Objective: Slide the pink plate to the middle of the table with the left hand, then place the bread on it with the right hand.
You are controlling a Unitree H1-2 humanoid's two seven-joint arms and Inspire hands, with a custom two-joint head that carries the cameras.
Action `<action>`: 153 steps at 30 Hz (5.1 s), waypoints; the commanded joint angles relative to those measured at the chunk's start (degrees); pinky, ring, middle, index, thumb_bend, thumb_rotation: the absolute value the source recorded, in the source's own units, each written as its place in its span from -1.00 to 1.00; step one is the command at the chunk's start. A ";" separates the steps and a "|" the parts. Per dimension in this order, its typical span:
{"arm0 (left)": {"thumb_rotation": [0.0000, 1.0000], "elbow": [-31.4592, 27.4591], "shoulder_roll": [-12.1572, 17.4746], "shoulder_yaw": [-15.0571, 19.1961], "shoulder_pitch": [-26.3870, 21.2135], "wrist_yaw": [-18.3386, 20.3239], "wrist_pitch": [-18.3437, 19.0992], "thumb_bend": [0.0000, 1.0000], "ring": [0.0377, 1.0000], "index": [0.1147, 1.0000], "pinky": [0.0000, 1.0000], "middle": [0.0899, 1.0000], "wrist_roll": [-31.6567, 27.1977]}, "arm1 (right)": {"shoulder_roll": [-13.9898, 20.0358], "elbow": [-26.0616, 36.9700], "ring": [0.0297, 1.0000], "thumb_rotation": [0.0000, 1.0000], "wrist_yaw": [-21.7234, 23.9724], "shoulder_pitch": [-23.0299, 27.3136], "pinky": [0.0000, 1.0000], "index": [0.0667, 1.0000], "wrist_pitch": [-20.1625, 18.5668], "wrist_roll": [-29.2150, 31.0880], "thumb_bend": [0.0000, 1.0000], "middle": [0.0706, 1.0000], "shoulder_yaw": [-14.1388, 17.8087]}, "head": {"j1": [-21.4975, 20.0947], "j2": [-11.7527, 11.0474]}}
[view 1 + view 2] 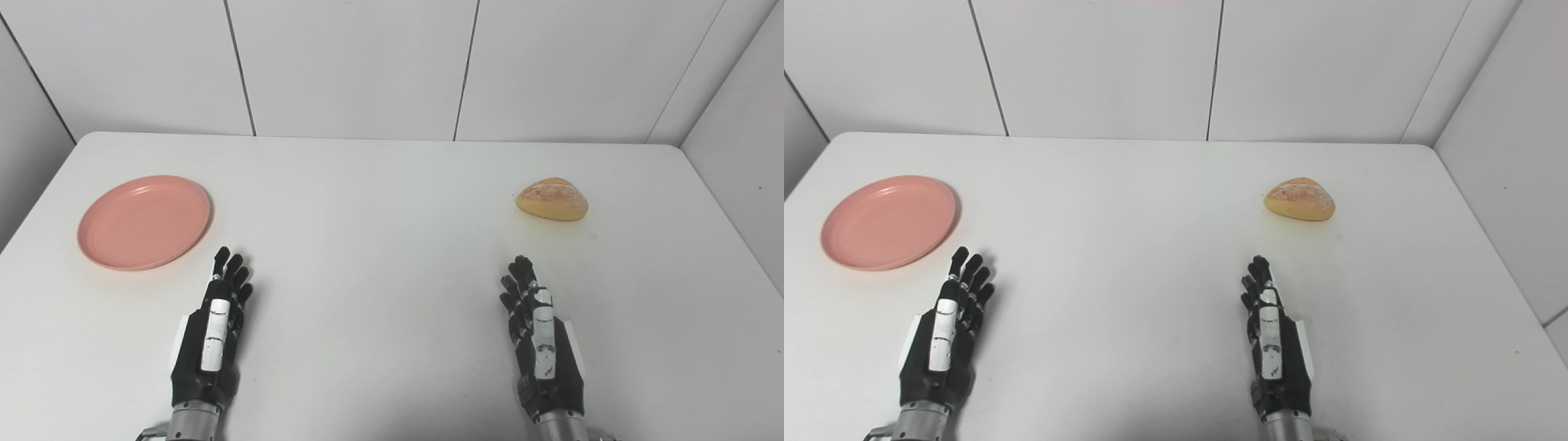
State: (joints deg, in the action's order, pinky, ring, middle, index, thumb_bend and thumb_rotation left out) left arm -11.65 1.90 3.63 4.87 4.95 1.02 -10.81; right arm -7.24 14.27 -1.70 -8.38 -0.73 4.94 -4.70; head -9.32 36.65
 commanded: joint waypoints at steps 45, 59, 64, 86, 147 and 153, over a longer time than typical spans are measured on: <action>0.84 -1.10 1.28 -2.08 1.01 1.10 -5.02 0.59 1.00 1.00 1.00 1.00 1.59 | -0.41 0.71 0.94 1.00 0.14 0.98 1.00 0.90 4.14 -2.40 0.59 0.93 -0.23 | 0.36 -0.39; 0.79 3.30 -1.85 -4.42 1.78 -0.72 -9.63 0.67 1.00 1.00 1.00 1.00 5.94 | 3.55 -1.73 0.96 1.00 2.93 -0.01 1.00 0.96 6.27 1.98 0.57 0.97 2.25 | 11.21 -7.53; 0.75 5.24 -3.19 -5.26 1.84 -1.50 -12.03 0.66 0.99 1.00 1.00 1.00 6.88 | 5.01 -3.59 0.98 1.00 4.11 -0.04 1.00 0.99 7.80 3.11 0.58 1.00 2.92 | 13.10 -9.17; 0.73 12.97 -4.10 -7.36 0.25 -4.08 -19.01 0.53 0.97 1.00 1.00 1.00 9.84 | 6.28 -10.03 1.00 1.00 6.56 1.22 1.00 1.00 11.15 5.21 0.56 1.00 4.24 | 17.13 -16.48; 0.85 -7.76 16.43 11.44 -27.11 -3.19 19.68 0.92 0.92 0.91 0.89 0.86 -6.22 | 5.92 -7.08 1.00 1.00 6.17 -0.32 1.00 1.00 9.00 4.19 0.54 1.00 3.39 | 16.79 -12.83; 0.82 -2.69 19.46 14.16 -29.17 -2.12 17.51 0.96 0.90 0.89 0.87 0.87 -7.45 | 5.72 -7.19 1.00 1.00 6.17 -0.29 1.00 1.00 9.06 4.45 0.53 1.00 3.40 | 16.76 -12.81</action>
State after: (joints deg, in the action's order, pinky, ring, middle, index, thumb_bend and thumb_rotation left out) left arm -14.24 19.63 17.18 -20.95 1.91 21.52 -17.58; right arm -1.38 7.17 4.42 -8.05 9.35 9.04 -1.27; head 7.38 23.82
